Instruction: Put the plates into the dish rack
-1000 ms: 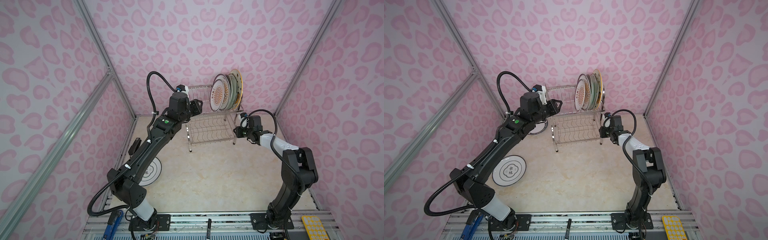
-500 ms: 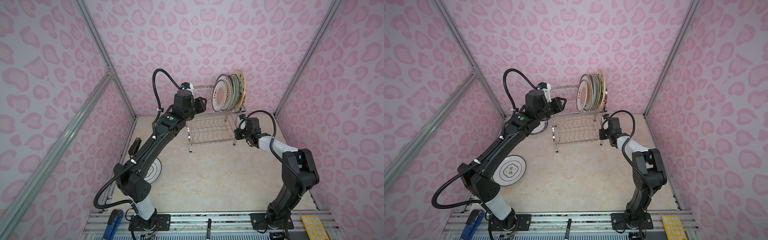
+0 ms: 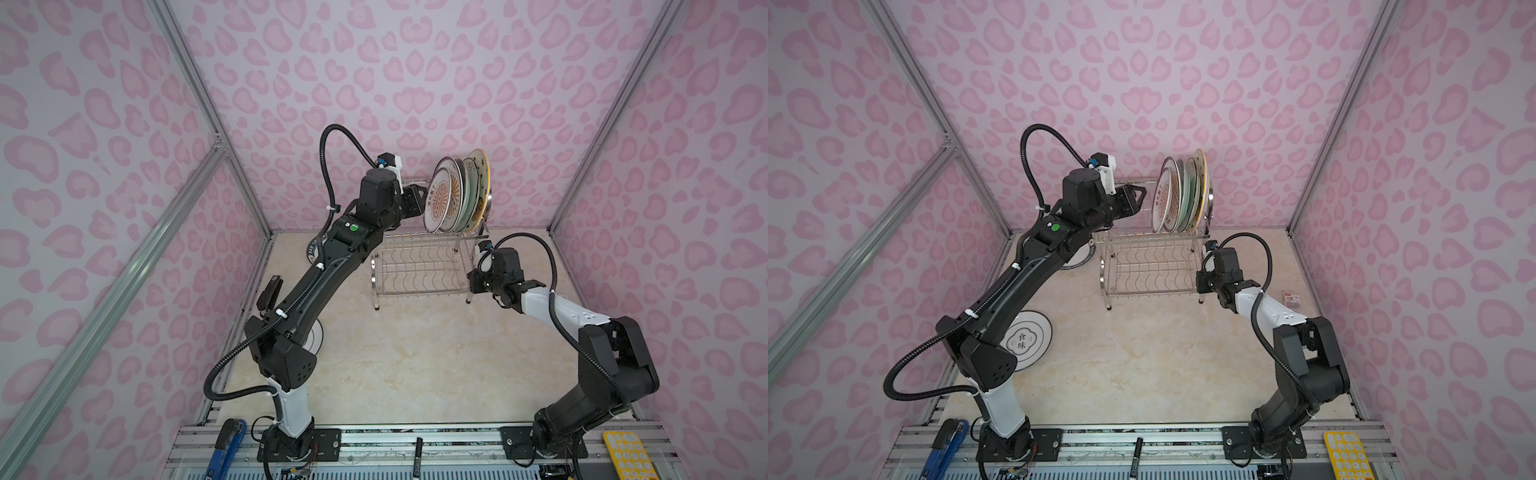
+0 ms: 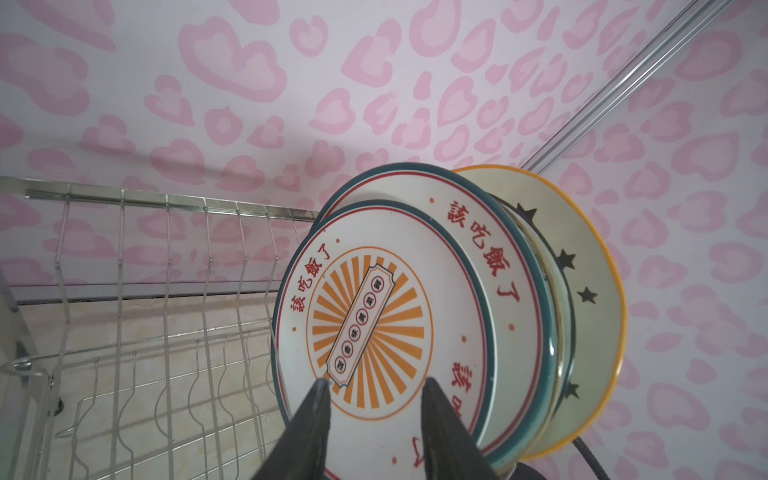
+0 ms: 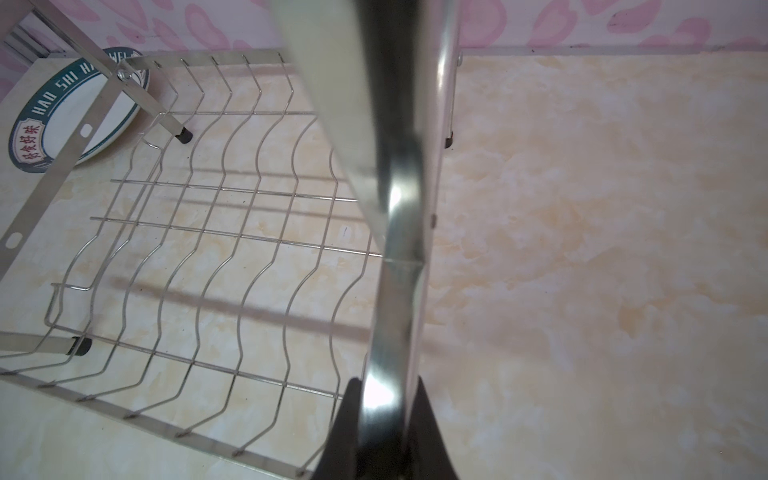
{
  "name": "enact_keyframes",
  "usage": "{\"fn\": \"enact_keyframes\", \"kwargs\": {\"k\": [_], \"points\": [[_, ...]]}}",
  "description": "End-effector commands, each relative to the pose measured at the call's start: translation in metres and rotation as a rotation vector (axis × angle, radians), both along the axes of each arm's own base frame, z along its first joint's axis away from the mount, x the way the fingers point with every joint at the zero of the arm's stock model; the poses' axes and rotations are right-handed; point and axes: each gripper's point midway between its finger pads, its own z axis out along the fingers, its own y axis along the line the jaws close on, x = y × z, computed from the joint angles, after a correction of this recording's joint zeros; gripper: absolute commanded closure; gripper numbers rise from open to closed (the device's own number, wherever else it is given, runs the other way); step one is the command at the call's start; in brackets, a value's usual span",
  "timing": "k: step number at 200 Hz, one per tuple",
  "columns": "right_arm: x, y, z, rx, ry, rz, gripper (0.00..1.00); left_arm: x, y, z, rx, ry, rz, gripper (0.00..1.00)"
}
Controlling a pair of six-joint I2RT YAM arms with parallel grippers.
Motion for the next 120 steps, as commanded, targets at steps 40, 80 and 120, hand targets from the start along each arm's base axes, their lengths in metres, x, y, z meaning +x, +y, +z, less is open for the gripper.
{"fn": "enact_keyframes", "kwargs": {"k": [40, 80, 120], "points": [[-0.023, 0.017, 0.019, 0.043, -0.029, 0.034, 1.00, -0.022, -0.021, 0.026, 0.017, -0.081, -0.025, 0.61], [-0.034, 0.020, 0.020, 0.052, -0.035, 0.020, 1.00, -0.046, -0.029, 0.038, 0.042, -0.106, 0.018, 0.61], [-0.034, 0.021, 0.015, 0.047, -0.023, 0.018, 1.00, -0.056, -0.042, 0.045, 0.059, -0.137, 0.018, 0.60]]}}
